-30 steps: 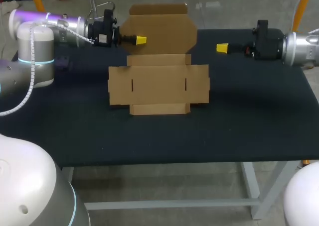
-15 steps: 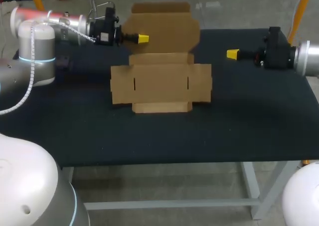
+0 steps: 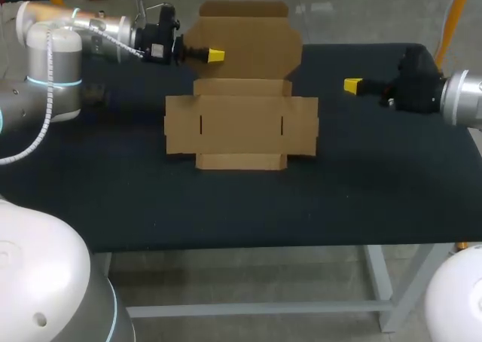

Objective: Assemble the packaging by folding the flat box into shape, placing the metal phone stand inside, and closing the box properly

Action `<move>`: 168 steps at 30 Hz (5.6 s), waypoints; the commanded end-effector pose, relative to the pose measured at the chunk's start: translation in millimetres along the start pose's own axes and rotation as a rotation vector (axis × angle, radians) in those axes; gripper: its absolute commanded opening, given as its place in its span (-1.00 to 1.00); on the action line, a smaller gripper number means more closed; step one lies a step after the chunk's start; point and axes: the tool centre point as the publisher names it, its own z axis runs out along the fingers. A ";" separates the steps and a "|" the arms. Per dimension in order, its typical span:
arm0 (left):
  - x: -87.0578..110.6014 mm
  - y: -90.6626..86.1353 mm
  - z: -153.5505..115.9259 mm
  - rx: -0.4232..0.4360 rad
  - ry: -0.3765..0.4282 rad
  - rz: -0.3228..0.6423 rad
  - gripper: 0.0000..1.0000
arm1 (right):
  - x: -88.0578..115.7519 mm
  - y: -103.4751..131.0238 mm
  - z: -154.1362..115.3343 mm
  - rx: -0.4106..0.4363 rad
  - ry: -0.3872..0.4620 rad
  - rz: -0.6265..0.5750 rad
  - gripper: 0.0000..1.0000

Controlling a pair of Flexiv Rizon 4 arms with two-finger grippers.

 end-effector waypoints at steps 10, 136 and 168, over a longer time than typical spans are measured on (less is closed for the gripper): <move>22.2 -15.2 7.6 -0.014 -0.042 0.089 -1.00 | 29.9 -12.2 -37.7 -0.082 -0.003 -0.092 -1.00; 84.7 -5.8 22.5 0.011 0.035 0.154 -1.00 | 118.9 -139.9 76.3 -0.052 -0.069 -0.248 -1.00; 84.7 -5.8 22.5 0.011 0.035 0.154 -1.00 | 116.9 -171.5 165.6 -0.060 -0.229 -0.182 -1.00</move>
